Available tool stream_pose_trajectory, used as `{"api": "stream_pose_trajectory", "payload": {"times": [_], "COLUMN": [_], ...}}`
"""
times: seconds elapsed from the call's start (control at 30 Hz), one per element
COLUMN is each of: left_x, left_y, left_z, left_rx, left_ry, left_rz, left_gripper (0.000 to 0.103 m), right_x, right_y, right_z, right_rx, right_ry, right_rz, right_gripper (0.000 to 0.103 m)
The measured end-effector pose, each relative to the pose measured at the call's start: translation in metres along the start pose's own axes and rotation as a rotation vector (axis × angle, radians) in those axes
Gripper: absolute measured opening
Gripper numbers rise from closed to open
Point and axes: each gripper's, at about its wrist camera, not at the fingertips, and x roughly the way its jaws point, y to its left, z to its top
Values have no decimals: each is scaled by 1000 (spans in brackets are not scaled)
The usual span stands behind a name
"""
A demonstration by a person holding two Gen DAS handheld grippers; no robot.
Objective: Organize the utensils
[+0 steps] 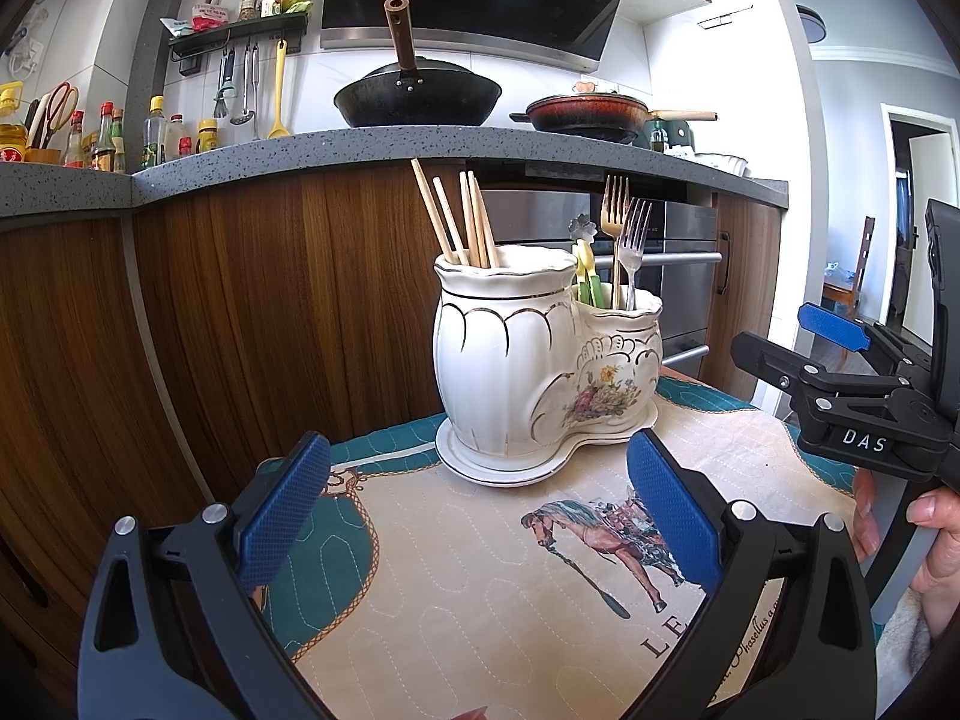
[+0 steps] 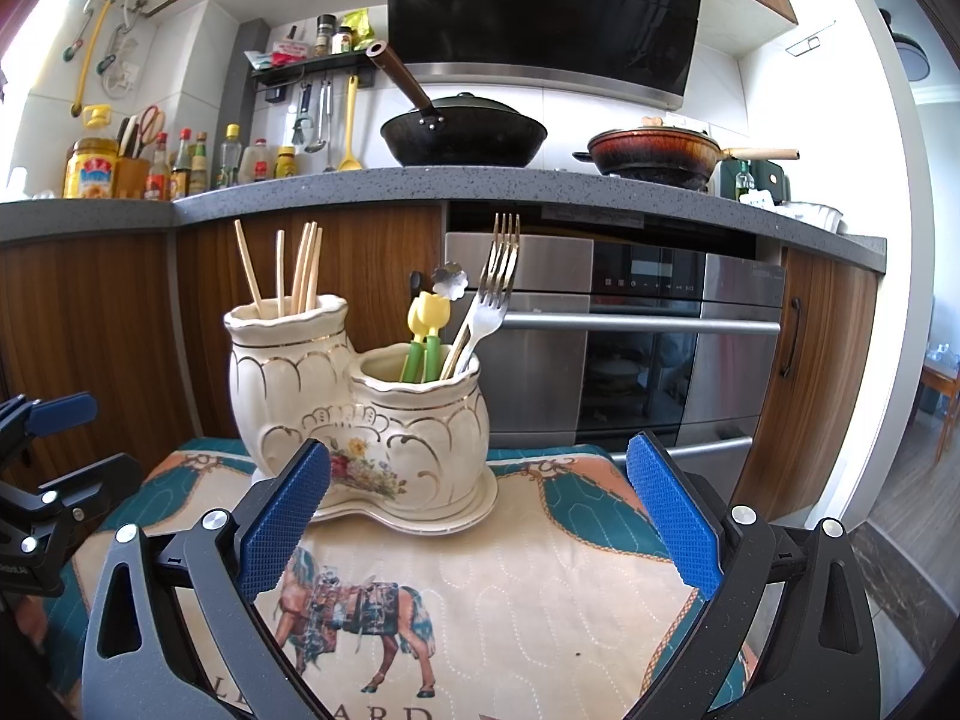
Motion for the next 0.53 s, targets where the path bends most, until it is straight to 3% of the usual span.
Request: {"api": "stream_pose_trajectory", "payload": {"times": [0.53], "left_x": [2], "left_y": [3], "left_z": [-2], "left_rx": [-7], "left_ry": [13], "left_rz": [4], "left_gripper": [98], "right_x": [0], "right_y": [-3], "right_z": [-1], "right_rx": [9], "right_ry": [13], "right_rz": [2], "right_gripper": [98]}}
